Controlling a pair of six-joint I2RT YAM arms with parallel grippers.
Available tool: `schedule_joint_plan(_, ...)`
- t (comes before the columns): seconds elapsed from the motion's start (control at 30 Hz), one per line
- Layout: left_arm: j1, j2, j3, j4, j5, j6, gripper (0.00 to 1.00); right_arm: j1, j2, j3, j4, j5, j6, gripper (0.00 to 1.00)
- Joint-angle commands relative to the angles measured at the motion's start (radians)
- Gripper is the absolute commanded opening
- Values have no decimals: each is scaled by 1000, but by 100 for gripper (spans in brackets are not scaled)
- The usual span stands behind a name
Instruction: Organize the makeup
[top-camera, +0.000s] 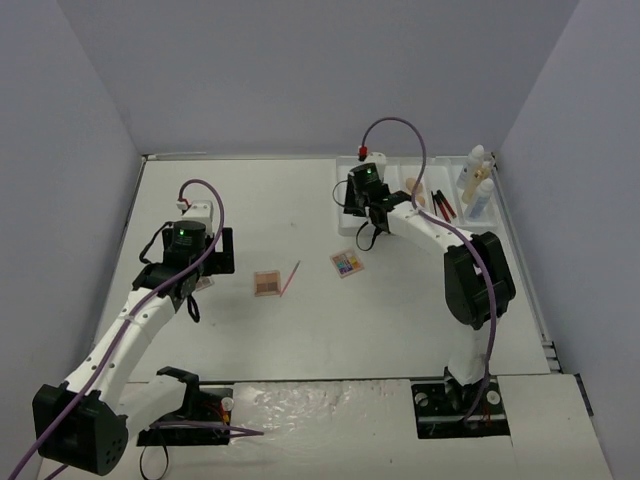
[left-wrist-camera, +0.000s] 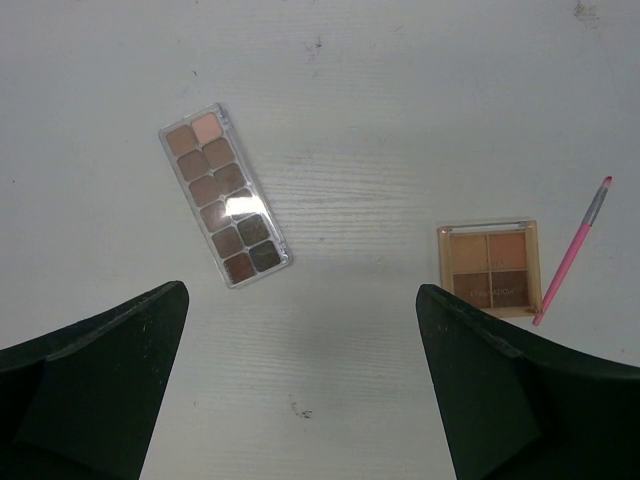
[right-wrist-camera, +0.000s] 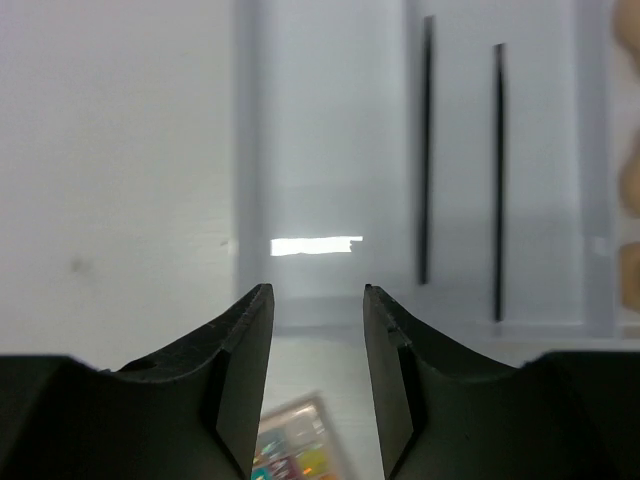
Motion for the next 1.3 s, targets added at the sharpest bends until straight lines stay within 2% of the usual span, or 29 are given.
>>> schedule_joint_plan(0.0,-4,-30,37,20,-6,-8,97,236,-98,-64,38,91,132,40)
schedule_joint_plan(0.17,-4,-62,62,-38,-7,-28,97,411,-17,-69,38,163,218,43)
schedule_joint_plan(0.3,-4,-112,61,-75,-17,-28,97,494,54,-39,39,219,258,43)
schedule_joint_plan(0.7,-14,-144,21,-76,-51,-32,97,544,177,-11,30,319,279,41)
schedule_joint_plan(1.0,-18,-152,18,-74,-69,-26,97,541,147,-114,5,319,279,21)
schedule_joint_plan(1.2,-18,-150,16,-66,-66,-23,97,510,79,-176,3,314,210,3)
schedule_joint_plan(1.27,-18,-149,16,-66,-67,-23,97,484,52,-184,8,297,160,0)
